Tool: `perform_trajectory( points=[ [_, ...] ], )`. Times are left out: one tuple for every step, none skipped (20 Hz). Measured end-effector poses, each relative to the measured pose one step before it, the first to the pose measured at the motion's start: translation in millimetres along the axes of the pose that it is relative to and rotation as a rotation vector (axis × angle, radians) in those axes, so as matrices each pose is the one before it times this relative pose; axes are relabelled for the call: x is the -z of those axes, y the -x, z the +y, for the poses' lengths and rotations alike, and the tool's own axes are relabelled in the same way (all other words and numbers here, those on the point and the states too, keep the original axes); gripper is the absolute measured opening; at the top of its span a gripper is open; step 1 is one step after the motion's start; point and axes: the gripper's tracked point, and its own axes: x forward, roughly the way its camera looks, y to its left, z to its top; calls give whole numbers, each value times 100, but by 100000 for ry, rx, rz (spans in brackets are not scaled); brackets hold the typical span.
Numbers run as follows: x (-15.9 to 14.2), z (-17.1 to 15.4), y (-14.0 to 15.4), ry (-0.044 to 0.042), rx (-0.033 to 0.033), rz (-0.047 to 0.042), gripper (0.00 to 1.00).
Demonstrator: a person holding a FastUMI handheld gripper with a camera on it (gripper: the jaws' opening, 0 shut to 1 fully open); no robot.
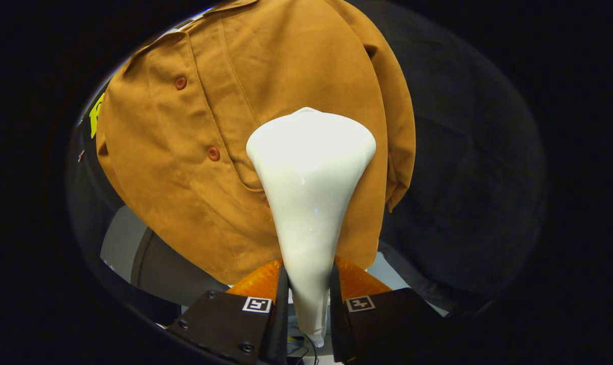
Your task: Iron the clothes twice with a garment steamer, once on the left side and once on the right side.
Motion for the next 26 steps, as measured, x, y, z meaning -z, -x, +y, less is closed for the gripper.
perform_trajectory(
  points=[
    [753,-248,-159,-319,583,1696,39],
    [446,-163,-67,-551,632,1104,39],
    [510,-51,-78,-811,1045,640,39],
    [291,-86,138,-748,1014,-104,39],
    [87,-145,183,-726,891,-568,38],
    [20,-437,740,-410,1237,-876,38],
    [-36,-268,705,-98,1849,-1246,39],
    [-59,-176,717,220,2296,-1900,38],
    [-220,29,807,799,1921,-2360,38],
    [-331,283,813,1083,1015,-2474,38],
    [-328,508,763,1167,782,-2251,39],
    [-382,582,736,1401,333,-2116,39],
    [-514,629,879,1268,-115,-2055,39],
    [-520,545,776,1168,-499,-2008,39],
    [-508,530,998,1097,-791,-1985,39],
    [-710,617,865,580,-953,-2319,38],
    [-957,947,742,107,-1070,-2750,38],
    [-959,1250,629,475,-913,-2570,39],
    [-958,1743,349,1034,-1070,-2257,38],
    [-702,1418,672,1403,-1378,-1978,38],
    [-656,1557,999,1328,-1391,-2154,38],
    [-1017,1575,846,1209,-1111,-2436,38],
    [-943,1610,758,1042,-983,-2361,38],
    [-1013,1627,736,763,-1399,-2356,38],
    [-937,1608,794,551,-1725,-2605,38],
    [-1158,1907,917,788,-1945,-2511,38]
  ],
)
